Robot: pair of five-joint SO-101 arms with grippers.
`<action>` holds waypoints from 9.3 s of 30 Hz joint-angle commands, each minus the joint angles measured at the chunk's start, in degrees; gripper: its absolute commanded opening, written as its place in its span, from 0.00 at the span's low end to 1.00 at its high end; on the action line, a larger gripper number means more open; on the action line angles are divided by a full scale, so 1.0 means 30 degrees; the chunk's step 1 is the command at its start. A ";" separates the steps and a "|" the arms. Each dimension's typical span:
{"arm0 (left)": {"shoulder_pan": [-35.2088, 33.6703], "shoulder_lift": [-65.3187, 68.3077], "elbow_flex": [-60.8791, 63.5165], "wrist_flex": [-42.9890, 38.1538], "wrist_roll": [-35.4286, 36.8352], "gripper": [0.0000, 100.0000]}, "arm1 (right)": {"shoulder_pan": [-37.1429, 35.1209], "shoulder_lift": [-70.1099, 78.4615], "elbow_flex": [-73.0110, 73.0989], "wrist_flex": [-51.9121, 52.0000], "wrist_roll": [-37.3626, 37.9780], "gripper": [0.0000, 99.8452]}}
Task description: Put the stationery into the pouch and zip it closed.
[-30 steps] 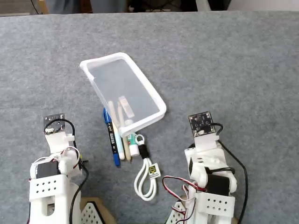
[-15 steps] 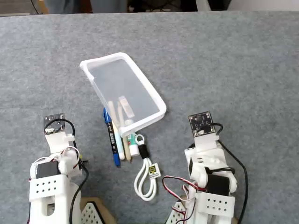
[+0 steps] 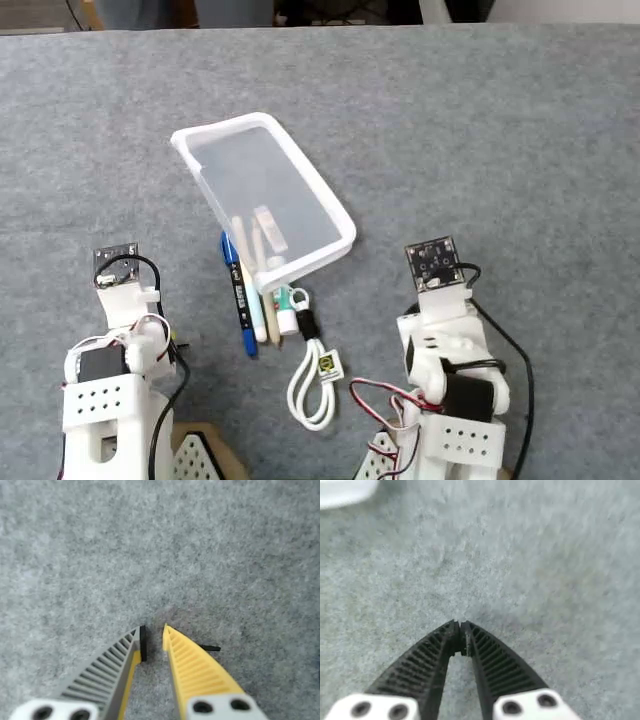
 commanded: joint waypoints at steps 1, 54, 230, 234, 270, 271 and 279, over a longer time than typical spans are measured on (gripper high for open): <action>0.0425 0.0000 -0.0132 -0.0557 0.0147 0.10 | -0.0205 0.0161 -0.1949 0.1114 -0.0821 0.02; 0.0659 0.0029 -0.1333 -0.2930 0.2403 0.10 | -1.6615 2.8205 -1.2264 -0.6125 -0.2696 0.27; 0.1832 0.0029 -2.1582 0.9143 0.5656 0.03 | -1.9136 1.6777 -2.4571 0.7473 -0.0674 0.32; 0.1890 0.0029 -2.1670 0.9201 0.5656 0.03 | -2.0190 1.6777 -2.4337 0.5656 -0.0733 0.32; 0.2007 0.0000 -2.3868 0.9905 0.5656 0.03 | -2.3209 1.4462 -1.8564 -0.2813 -1.1868 0.32; 0.2007 0.0000 -2.3897 0.9905 0.5656 0.03 | -2.3385 1.4344 -1.8564 -0.3048 -1.1868 0.32; 0.2007 0.0000 -2.3927 0.9875 0.5656 0.03 | -2.4117 1.4198 -1.5341 -0.5714 -1.1897 0.32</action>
